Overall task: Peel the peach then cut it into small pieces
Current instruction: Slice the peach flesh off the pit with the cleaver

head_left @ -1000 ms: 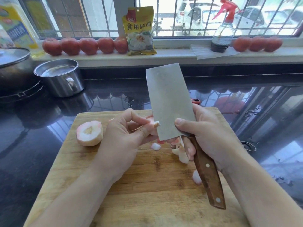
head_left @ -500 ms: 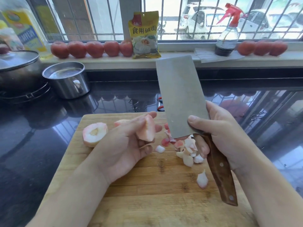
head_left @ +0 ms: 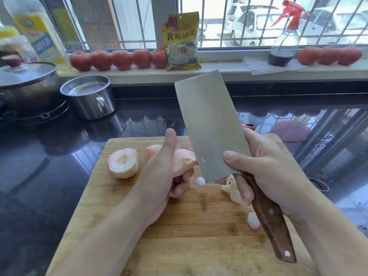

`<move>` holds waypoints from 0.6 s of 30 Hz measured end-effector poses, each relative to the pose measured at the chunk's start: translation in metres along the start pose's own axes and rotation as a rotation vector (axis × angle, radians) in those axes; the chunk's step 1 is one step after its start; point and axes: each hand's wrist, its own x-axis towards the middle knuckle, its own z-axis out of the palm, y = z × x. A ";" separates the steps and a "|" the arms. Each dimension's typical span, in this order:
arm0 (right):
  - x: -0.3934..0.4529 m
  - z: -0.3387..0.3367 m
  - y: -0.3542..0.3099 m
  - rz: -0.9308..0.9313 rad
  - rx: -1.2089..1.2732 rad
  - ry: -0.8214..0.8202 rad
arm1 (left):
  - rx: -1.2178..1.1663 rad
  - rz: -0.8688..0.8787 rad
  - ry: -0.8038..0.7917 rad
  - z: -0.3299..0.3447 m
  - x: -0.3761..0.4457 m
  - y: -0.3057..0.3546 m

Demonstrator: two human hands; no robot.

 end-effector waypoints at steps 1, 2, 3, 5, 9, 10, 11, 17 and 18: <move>0.000 0.001 0.000 0.003 -0.001 0.004 | -0.001 0.002 -0.006 0.000 0.000 -0.001; 0.000 0.001 0.000 0.004 -0.003 0.008 | -0.001 0.006 -0.008 0.000 0.000 -0.001; 0.000 0.002 0.000 0.005 -0.008 0.013 | -0.002 0.009 -0.007 0.000 0.000 -0.001; -0.001 0.003 -0.001 0.004 -0.025 0.023 | -0.011 0.024 -0.003 0.000 0.000 -0.002; -0.002 0.006 -0.003 -0.018 -0.048 0.039 | 0.002 0.087 0.015 0.001 0.000 -0.005; -0.002 0.007 -0.004 -0.026 -0.058 0.044 | 0.008 0.103 0.018 0.002 0.000 -0.006; -0.002 0.008 -0.004 -0.030 -0.059 0.046 | 0.008 0.116 0.021 0.003 0.000 -0.006; -0.002 0.011 -0.002 -0.008 0.025 0.018 | -0.036 0.119 0.032 0.007 0.000 -0.007; -0.001 0.011 -0.001 -0.013 0.034 0.014 | -0.042 0.116 0.028 0.007 -0.001 -0.006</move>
